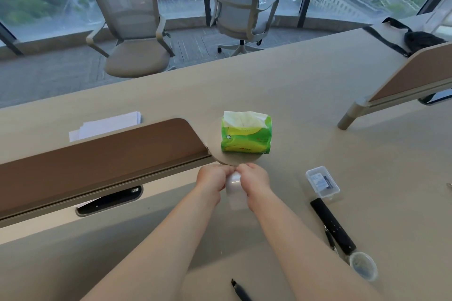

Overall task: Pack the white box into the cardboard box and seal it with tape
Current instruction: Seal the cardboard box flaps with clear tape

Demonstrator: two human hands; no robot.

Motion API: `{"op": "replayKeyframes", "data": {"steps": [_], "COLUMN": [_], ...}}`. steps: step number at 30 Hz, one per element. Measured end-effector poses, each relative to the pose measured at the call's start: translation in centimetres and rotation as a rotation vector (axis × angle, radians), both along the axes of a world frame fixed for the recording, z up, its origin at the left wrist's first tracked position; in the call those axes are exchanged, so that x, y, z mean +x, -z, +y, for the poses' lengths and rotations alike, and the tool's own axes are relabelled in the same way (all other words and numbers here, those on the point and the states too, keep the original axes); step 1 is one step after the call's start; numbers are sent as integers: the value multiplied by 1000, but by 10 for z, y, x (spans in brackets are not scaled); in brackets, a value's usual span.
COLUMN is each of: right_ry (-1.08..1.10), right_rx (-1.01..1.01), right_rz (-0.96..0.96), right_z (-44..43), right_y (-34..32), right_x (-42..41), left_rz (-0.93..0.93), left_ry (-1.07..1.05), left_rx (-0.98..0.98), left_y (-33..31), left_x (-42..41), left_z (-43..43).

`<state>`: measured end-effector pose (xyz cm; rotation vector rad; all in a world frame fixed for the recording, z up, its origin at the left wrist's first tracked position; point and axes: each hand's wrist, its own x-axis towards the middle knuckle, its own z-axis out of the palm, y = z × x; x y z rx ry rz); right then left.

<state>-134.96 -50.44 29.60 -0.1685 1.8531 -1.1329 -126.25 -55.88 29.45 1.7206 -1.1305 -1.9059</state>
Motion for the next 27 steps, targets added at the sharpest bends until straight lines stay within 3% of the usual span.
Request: {"op": "replayKeyframes", "data": {"steps": [3, 9, 15, 21, 24, 27], "right_ry": [-119, -556, -913, -1090, -1104, -1073], "right_rx": [-28, -23, 31, 44, 40, -52], "right_rz": [-4, 78, 127, 285, 487, 502], "right_z": [10, 25, 44, 69, 85, 107], "right_y": [-11, -50, -80, -104, -119, -126], "right_x": [4, 32, 99, 190, 240, 283], "left_rz": [-10, 0, -126, -175, -193, -227], "left_ry": [48, 220, 397, 335, 274, 226], "left_rx": [-46, -96, -227, -273, -255, -285], "left_y": [-17, -62, -95, -111, -121, -126], "left_x": [19, 88, 177, 274, 326, 380], "left_z": [5, 24, 52, 87, 107, 125]}}
